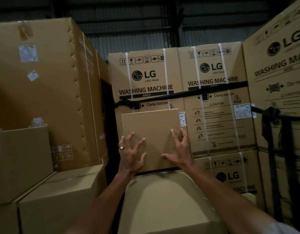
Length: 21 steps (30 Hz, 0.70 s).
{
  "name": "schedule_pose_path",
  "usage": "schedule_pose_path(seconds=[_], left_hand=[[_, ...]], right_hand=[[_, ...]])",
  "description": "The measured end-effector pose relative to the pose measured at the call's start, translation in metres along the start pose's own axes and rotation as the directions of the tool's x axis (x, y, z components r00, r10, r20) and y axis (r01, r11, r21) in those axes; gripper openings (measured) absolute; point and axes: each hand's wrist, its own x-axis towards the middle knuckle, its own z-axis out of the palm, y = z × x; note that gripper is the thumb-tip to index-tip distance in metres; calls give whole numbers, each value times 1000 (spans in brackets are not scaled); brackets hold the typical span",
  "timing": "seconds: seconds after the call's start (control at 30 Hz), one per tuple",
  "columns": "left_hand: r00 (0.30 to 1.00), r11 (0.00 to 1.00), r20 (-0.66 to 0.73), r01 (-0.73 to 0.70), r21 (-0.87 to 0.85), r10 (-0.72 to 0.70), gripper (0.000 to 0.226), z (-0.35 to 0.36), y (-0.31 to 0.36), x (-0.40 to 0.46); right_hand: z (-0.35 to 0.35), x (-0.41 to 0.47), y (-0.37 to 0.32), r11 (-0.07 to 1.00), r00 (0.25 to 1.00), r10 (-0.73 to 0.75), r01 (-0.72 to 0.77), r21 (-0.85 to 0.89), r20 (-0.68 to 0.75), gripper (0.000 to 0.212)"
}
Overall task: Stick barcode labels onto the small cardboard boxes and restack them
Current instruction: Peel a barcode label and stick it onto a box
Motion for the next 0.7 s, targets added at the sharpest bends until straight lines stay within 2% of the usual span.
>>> schedule_pose_path(seconds=[0.23,0.47,0.6,0.7], left_hand=[[1000,998,0,5,-60,-5,71,10,-10,-14],[999,994,-36,-31,-101,27,72,4,4,-11],[1000,996,1,9,-88,-9,72,3,7,-17],[997,998,78,30,-52,-25,77,-3,7,-18]], right_hand=[[0,-10,8,1000,1000,25,-25,-9,15,122],[-9,-14,10,998,995,57,-57,-4,-83,113],[-14,-16,11,999,998,33,-33,1,-60,108],[-17,-20,10,1000,1000,15,-15,0,-25,107]])
